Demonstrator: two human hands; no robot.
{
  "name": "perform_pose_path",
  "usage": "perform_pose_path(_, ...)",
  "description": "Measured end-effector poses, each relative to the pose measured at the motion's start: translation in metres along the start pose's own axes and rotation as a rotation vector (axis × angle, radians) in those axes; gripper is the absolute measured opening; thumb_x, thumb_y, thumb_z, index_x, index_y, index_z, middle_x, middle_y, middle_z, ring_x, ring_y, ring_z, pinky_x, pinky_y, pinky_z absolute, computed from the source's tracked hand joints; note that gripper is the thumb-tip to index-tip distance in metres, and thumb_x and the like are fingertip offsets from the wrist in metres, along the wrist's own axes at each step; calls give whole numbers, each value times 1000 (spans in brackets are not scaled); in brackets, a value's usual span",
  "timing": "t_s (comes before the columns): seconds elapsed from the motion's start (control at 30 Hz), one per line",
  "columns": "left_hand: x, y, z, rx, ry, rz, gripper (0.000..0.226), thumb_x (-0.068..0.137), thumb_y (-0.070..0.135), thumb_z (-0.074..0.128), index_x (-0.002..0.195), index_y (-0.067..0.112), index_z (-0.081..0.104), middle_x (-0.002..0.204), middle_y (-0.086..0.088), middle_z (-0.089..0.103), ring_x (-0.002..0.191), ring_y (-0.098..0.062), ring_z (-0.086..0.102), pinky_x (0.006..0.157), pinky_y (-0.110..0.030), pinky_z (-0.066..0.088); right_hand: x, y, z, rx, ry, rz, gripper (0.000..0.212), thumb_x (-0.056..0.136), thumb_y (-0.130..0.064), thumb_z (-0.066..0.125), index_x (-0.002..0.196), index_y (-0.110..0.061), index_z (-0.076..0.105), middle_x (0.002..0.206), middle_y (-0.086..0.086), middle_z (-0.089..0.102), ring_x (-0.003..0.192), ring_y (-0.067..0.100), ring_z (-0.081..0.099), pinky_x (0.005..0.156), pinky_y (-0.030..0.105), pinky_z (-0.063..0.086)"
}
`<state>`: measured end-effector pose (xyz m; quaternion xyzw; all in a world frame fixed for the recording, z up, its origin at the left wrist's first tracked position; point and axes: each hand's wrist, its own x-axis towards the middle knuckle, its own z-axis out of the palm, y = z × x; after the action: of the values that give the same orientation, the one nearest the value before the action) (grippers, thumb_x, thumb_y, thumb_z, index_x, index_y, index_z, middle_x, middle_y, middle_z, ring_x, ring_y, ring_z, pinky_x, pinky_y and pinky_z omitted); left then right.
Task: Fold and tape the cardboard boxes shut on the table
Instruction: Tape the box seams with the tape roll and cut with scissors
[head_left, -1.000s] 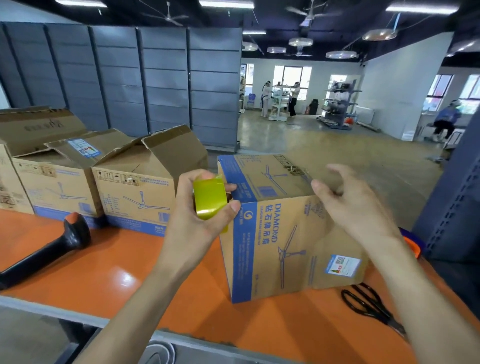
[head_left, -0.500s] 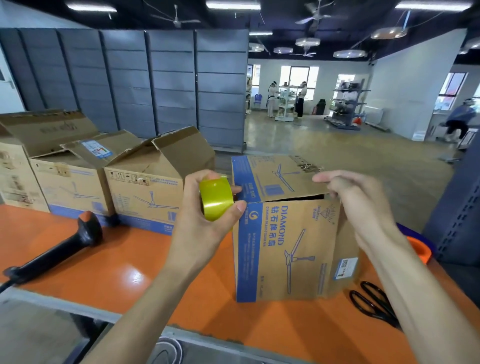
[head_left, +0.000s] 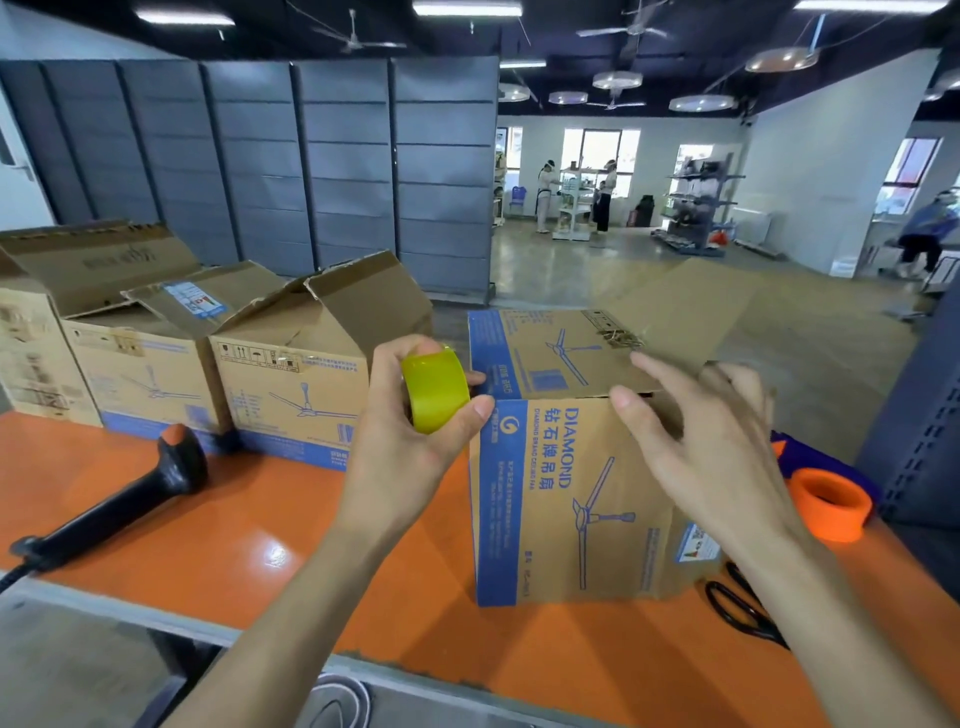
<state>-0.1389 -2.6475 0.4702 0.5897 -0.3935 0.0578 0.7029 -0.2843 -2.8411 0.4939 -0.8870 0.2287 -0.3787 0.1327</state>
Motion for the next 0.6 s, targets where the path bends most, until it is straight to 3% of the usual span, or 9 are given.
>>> perform_pose_path(0.1, 1, -1, 1, -35, 14, 8, 46, 88, 11, 79, 118, 22, 46, 108, -4, 74, 110, -20, 70, 83, -26, 56, -3, 1, 3, -53, 47, -14, 61, 88, -63, 51, 138, -30, 62, 98, 7, 51, 119, 34, 35, 107, 50, 36)
perform_pose_path(0.23, 1, -4, 1, -59, 21, 12, 46, 88, 8, 79, 118, 21, 47, 109, -6, 73, 110, -20, 70, 84, -26, 57, -10, 3, 11, 20, 212, -33, 48, 85, -55, 64, 125, -28, 73, 107, 9, 49, 113, 34, 36, 101, 49, 42)
perform_pose_path(0.43, 1, -4, 2, -59, 32, -4, 49, 87, 7, 79, 120, 23, 46, 108, -4, 73, 109, -21, 70, 82, -26, 56, -6, 5, 13, 151, 194, 81, 45, 83, -50, 70, 125, -34, 70, 111, 1, 52, 118, 21, 33, 104, 32, 34)
perform_pose_path(0.6, 1, 0, 3, -75, 38, -23, 49, 86, 4, 79, 118, 22, 47, 107, -7, 74, 107, -21, 70, 81, -26, 56, -14, 5, 13, 125, 219, 49, 43, 85, -52, 66, 123, -33, 71, 115, 2, 42, 118, 29, 32, 104, 45, 42)
